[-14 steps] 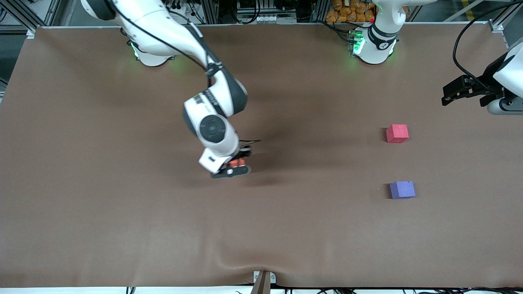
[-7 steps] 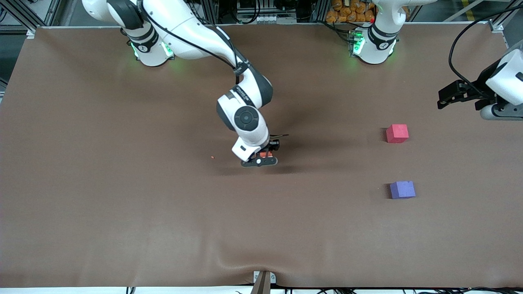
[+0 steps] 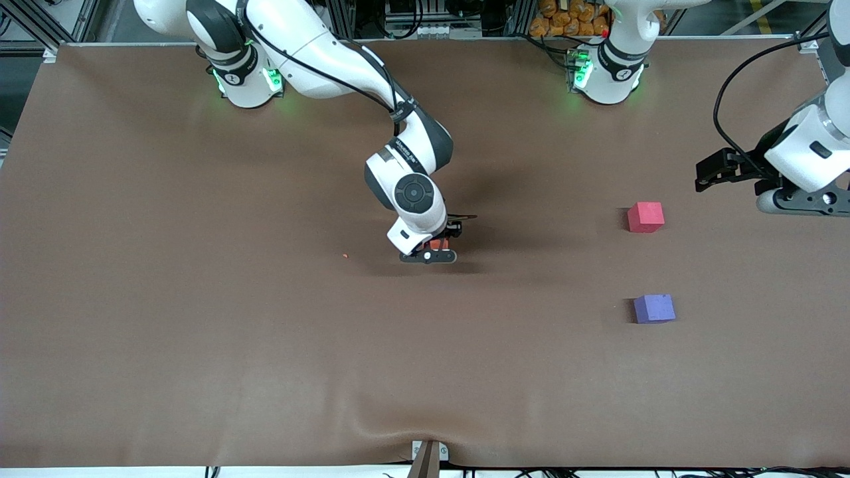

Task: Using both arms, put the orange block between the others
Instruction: 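Carry the orange block to mid-table and release it with the right gripper, then grasp the orange block with the left gripper while the right gripper withdraws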

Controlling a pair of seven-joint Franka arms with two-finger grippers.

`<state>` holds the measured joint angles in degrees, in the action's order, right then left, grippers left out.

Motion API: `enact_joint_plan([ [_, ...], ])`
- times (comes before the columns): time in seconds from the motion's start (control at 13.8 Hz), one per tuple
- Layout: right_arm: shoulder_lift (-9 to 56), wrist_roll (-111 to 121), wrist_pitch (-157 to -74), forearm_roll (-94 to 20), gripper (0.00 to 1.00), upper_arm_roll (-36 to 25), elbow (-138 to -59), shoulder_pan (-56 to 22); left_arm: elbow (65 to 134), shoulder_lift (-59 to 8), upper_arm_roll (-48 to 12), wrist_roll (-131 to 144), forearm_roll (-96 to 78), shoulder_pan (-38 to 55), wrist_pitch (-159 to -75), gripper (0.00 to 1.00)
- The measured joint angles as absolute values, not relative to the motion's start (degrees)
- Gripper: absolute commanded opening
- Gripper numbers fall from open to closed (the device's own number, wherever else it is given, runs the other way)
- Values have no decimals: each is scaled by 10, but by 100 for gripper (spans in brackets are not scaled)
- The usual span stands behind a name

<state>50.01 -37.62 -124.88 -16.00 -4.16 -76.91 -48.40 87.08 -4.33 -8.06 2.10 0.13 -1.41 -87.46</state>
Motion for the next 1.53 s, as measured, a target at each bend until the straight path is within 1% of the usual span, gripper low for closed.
enact_joint_plan([
  [0.29,495,-381,-1252,-160,100,-44,-752,-496,871,-65,-89,50,1,8,-892,100],
  [0.44,473,-382,-1234,-160,100,-65,-738,-494,871,-88,-93,67,1,22,-922,100],
  [0.51,454,-382,-1212,-160,100,-85,-735,-493,871,-98,-95,77,0,33,-934,100],
  [0.8,381,-349,-1119,-160,100,-195,-735,-481,869,-132,-100,158,0,90,-955,100],
  [0.95,362,-299,-1066,-160,100,-248,-738,-476,862,-148,-101,192,0,112,-957,100],
  [1.09,348,-234,-1030,-160,100,-298,-744,-473,850,-166,-101,221,0,132,-962,100],
  [1.31,318,-147,-1005,-160,100,-362,-766,-461,813,-212,-102,316,0,190,-990,100],
  [1.53,284,-68,-1001,-160,100,-395,-795,-429,790,-267,-102,396,0,244,-1061,100],
])
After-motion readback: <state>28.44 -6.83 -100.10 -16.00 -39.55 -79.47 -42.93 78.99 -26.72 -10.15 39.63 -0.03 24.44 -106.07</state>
